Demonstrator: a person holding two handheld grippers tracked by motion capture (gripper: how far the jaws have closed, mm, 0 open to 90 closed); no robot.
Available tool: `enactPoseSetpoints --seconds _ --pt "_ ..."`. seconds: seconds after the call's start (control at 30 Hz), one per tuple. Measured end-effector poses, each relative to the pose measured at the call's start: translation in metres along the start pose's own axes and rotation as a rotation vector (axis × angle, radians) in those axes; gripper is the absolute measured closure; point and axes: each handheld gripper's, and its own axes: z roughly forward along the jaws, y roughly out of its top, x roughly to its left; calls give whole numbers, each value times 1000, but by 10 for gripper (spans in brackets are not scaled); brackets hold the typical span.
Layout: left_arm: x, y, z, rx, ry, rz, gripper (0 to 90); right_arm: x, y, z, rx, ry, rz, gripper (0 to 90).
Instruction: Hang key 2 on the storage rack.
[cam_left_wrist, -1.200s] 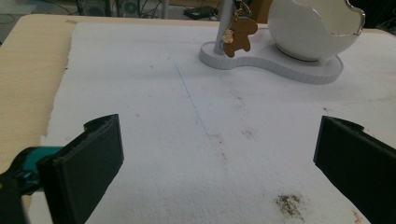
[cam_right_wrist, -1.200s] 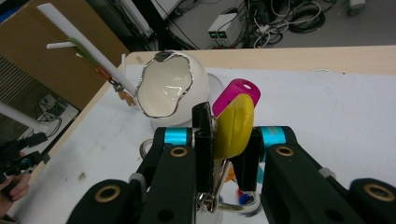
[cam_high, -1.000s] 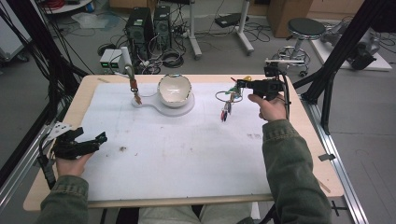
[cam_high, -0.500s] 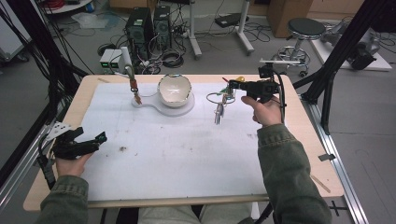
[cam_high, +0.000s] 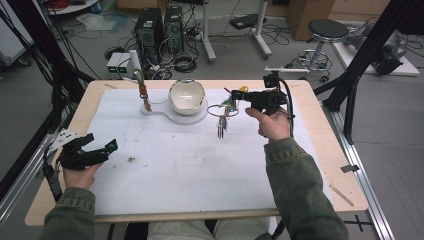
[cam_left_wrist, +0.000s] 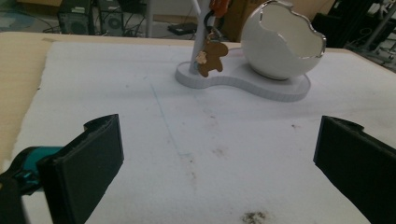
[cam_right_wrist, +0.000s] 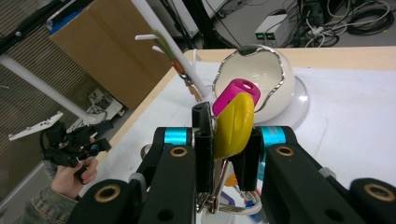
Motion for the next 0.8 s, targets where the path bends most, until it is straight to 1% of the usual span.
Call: enactPoseSetpoints --seconds 0.1,0.2,0.3,0.4,0.5,0.57,0.6,0.7,0.8 --pt "-6 5 1 -15 -21 10 20 4 -2 5 10 16 -4 812" --pt "-13 9 3 -32 -61 -18 20 9 -3 10 14 29 -6 813" --pt "-21 13 5 -37 -86 -7 20 13 -4 14 17 38 -12 812" --pt "-29 16 8 -38 -112 0 20 17 -4 19 21 50 -6 813" --pt "-37 19 11 -43 -137 -1 20 20 -5 24 26 63 -7 813" --pt "-40 22 13 -48 -168 -37 20 23 -5 27 34 70 -5 813" --pt "-43 23 14 -56 -179 -54 20 24 -5 29 34 73 -14 813" --pt "-49 28 16 -67 -188 -39 21 28 -5 33 34 80 -20 813" --pt "-53 32 19 -80 -201 -33 20 33 -4 37 37 91 -27 812"
